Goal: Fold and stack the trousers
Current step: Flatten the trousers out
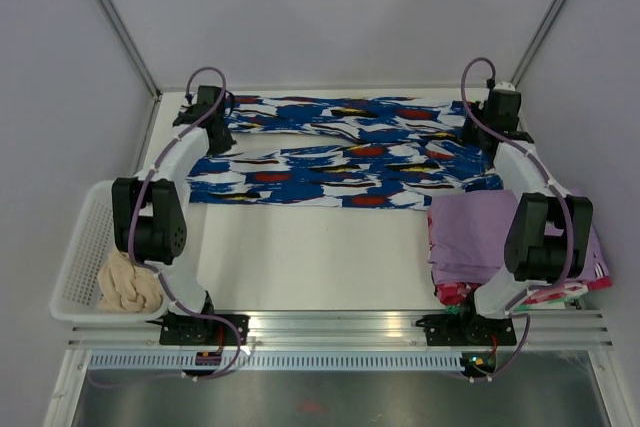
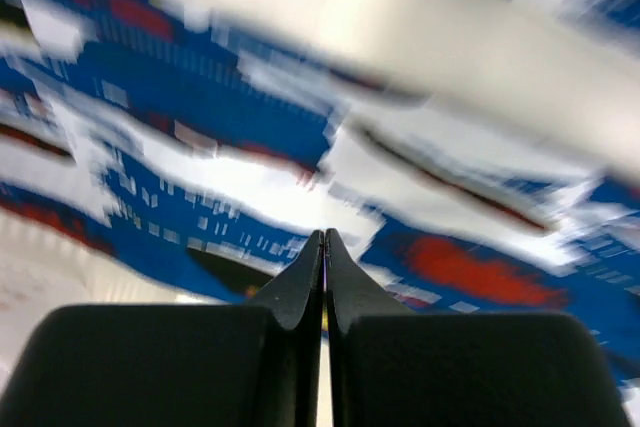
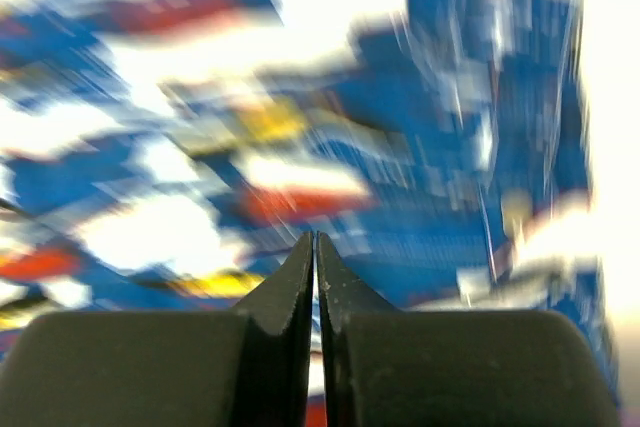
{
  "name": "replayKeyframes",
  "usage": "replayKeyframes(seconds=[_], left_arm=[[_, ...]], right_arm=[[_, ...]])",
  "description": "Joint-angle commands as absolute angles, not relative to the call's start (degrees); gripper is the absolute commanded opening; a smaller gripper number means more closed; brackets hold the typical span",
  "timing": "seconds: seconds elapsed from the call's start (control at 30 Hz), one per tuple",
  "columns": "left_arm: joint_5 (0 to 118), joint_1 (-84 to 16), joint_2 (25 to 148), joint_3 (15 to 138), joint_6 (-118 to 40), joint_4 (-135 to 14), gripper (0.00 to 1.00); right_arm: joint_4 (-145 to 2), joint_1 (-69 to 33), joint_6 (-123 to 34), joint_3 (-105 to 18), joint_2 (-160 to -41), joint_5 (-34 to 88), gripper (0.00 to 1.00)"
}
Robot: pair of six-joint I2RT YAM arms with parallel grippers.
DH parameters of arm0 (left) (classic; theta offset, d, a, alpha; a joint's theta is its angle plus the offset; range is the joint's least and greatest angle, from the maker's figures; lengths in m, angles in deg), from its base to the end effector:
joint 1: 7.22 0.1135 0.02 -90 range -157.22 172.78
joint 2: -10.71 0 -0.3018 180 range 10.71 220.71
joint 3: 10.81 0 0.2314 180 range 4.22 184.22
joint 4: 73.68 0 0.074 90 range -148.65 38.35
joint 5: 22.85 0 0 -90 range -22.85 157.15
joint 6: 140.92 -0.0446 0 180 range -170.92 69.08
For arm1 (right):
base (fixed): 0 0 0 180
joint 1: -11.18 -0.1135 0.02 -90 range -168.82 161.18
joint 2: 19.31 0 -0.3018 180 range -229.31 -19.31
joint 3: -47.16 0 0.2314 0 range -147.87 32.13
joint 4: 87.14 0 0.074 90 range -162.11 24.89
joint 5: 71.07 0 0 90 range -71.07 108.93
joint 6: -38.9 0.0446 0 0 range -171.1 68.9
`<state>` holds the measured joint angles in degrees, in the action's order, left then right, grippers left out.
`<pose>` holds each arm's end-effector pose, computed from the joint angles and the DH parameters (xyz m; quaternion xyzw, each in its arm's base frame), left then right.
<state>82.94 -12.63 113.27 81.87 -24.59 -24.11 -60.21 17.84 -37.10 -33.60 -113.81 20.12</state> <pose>0.3725 -0.0231 0.2677 -0.2091 0.9331 0.0561 0.2872 0.3561 -0.0406 0.2821 0.1587 0.8948 0.0361 0.4158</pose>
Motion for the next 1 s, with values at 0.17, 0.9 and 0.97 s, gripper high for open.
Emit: replayKeyframes(seconds=[0.17, 0.9, 0.97], left_arm=[[83.8, -10.0, 120.4, 104.1, -22.1, -29.2, 0.03], [67.8, -11.3, 142.1, 108.9, -3.5, -43.5, 0.02], [67.4, -11.4, 143.5, 111.8, -4.1, -40.9, 0.02]], right_arm=[[-61.7, 17.9, -40.1, -55.4, -125.6, 23.5, 0.04], [-58.0, 18.0, -39.8, -81.0, -159.0, 15.4, 0.0], [-57.3, 17.9, -39.2, -83.8, -161.3, 15.5, 0.0]])
